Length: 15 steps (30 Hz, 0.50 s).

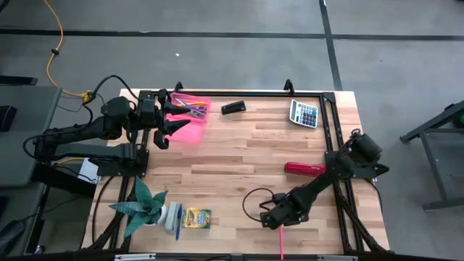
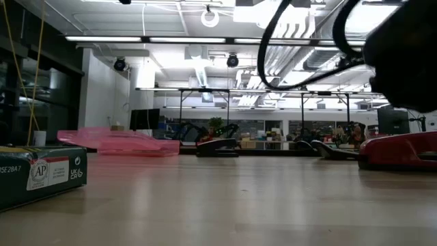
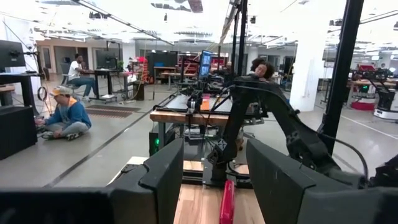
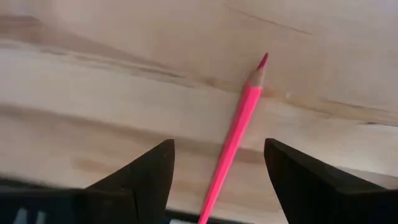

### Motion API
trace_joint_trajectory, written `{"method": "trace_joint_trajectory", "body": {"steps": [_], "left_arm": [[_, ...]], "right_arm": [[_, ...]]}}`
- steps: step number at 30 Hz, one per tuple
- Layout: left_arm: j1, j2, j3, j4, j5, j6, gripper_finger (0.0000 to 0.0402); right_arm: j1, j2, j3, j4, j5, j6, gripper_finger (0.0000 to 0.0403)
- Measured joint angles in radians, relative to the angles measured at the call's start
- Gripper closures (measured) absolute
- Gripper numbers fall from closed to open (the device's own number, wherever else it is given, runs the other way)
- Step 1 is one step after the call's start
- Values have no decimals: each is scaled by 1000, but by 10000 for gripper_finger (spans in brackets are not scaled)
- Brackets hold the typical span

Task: Pack school essentials
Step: Put the pink pencil into the pink supply box

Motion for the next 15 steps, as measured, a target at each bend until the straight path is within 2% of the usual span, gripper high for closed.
{"method": "trace_joint_trajectory", "body": {"steps": [5, 15], "left_arm": [[0, 0, 0, 0, 0, 0, 237], [0, 0, 0, 0, 0, 0, 237]], "right_arm": [[1, 43, 36, -36, -9, 3, 191], [1, 43, 17, -72, -23, 29, 323]]}}
